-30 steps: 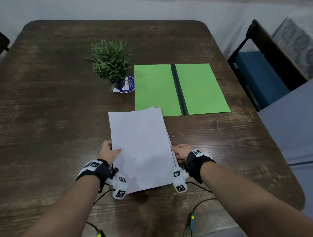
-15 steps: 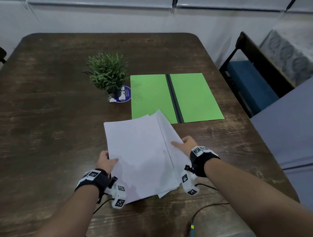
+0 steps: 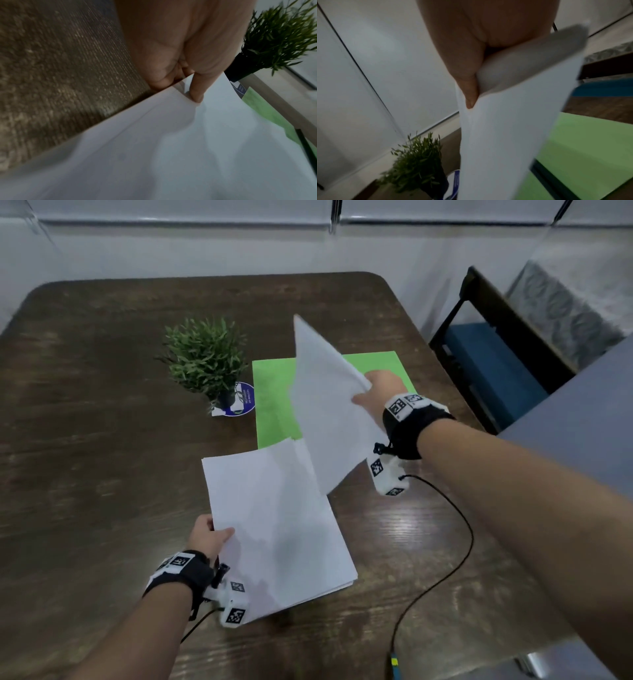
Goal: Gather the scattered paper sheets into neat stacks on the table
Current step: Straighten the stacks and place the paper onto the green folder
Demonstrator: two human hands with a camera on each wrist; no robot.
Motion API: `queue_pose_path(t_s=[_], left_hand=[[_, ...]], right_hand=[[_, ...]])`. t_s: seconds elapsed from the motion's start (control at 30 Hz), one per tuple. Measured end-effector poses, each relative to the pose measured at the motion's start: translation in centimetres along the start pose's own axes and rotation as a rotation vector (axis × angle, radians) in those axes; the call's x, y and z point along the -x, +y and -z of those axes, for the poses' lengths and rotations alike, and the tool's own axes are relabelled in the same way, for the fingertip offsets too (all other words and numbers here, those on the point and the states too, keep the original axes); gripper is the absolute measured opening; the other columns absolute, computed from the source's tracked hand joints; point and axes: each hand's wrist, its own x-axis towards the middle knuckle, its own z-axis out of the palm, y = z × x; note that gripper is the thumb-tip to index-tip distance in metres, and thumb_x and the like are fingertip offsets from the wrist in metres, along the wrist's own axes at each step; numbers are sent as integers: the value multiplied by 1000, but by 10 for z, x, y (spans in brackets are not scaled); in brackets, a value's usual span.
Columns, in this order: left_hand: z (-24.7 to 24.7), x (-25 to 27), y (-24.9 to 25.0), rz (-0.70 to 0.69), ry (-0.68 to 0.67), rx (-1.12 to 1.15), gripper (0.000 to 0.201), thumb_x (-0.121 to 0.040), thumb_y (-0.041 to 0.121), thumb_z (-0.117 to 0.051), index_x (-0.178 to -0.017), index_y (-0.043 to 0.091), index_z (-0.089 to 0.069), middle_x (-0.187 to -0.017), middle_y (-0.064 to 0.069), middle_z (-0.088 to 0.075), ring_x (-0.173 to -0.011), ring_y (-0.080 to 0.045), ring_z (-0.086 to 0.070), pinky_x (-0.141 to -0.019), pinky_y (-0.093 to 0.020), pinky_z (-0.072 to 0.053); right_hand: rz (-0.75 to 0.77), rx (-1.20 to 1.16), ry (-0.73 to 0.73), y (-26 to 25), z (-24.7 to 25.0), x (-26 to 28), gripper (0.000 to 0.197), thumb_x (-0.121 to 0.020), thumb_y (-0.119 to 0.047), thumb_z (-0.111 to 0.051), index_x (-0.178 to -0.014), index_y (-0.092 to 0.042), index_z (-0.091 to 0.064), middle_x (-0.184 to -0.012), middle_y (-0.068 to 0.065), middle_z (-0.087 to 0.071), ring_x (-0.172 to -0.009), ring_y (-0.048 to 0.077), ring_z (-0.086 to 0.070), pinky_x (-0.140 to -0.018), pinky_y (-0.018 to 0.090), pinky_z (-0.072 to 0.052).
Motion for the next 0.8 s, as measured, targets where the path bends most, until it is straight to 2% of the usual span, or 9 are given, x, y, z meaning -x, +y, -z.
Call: queue_pose_path(t_s=[0.13,0.2,0.33,0.43,0.5,0.57,0.67,0.73,0.8], left_hand=[[3,-18,-11,50,-1,62,43,-86,46,-61,-107,9,-57,-109,-16,-66,-97,-34,-64,-91,-53,-50],[3,-3,8,142,10,191,66,-81,70,-45,-111,13,-61,-114,-11,-66,-100,-32,-64,-94,-51,-48],[-3,32,44,308,-89,445,74,-84,77,-28,-101,14,-63,-92,-8,-67,-83,-27,-63,-71,-37,-51],[-5,37,51,349,-224,433,88,-68,90,-35,-109,18,-67,-106,-14,-71,-97,-32,-66,-84,-45,-52],[-4,26,49,331,-237,328,96,-63,87,-49,-132,21,-55,-132,-14,-57,-117,-34,-57,-97,-50,-45],[-7,24,52,274,-129,84,95,-75,70,-60,-143,7,-39,-141,-16,-46,-126,-35,-47,-98,-44,-40],[-14,19,54,182,-80,-158,70,-88,43,-63,-132,-8,-46,-122,-19,-56,-108,-34,-56,-86,-38,-46],[-16,16,55,149,-99,-263,51,-90,29,-64,-122,-10,-55,-113,-17,-62,-101,-33,-60,-83,-37,-48],[-17,11,52,86,-143,-315,38,-90,17,-64,-120,-5,-57,-117,-14,-63,-104,-30,-61,-84,-33,-47]], right_hand=[[4,-223,28,-8,-4,4,33,-80,-26,-74,-103,-4,-66,-101,14,-69,-91,30,-66,-77,32,-52],[-30,-257,-60,-2,-35,15,37,-81,-27,-74,-107,-3,-66,-104,13,-68,-90,29,-66,-81,36,-55],[-160,-315,-306,23,-120,46,45,-80,-31,-76,-115,-5,-64,-112,12,-69,-93,26,-66,-86,35,-54],[-252,-269,-438,39,-171,67,49,-79,-33,-77,-117,-4,-65,-117,10,-68,-104,25,-65,-88,30,-52],[-297,-164,-542,44,-193,78,63,-75,-43,-78,-122,-5,-61,-123,10,-65,-109,26,-63,-92,33,-52],[-301,4,-596,48,-197,84,80,-67,-56,-75,-128,-8,-56,-130,10,-59,-114,31,-59,-94,39,-51],[-301,51,-410,56,-190,80,82,-68,-60,-72,-131,-15,-44,-135,11,-40,-125,34,-42,-102,42,-41],[-359,-178,-348,63,-190,71,86,-72,-59,-71,-137,-14,-37,-138,10,-42,-125,31,-44,-103,41,-40],[-452,-356,-406,64,-195,65,102,-67,-70,-67,-143,-11,-34,-140,8,-48,-124,29,-50,-105,40,-41]])
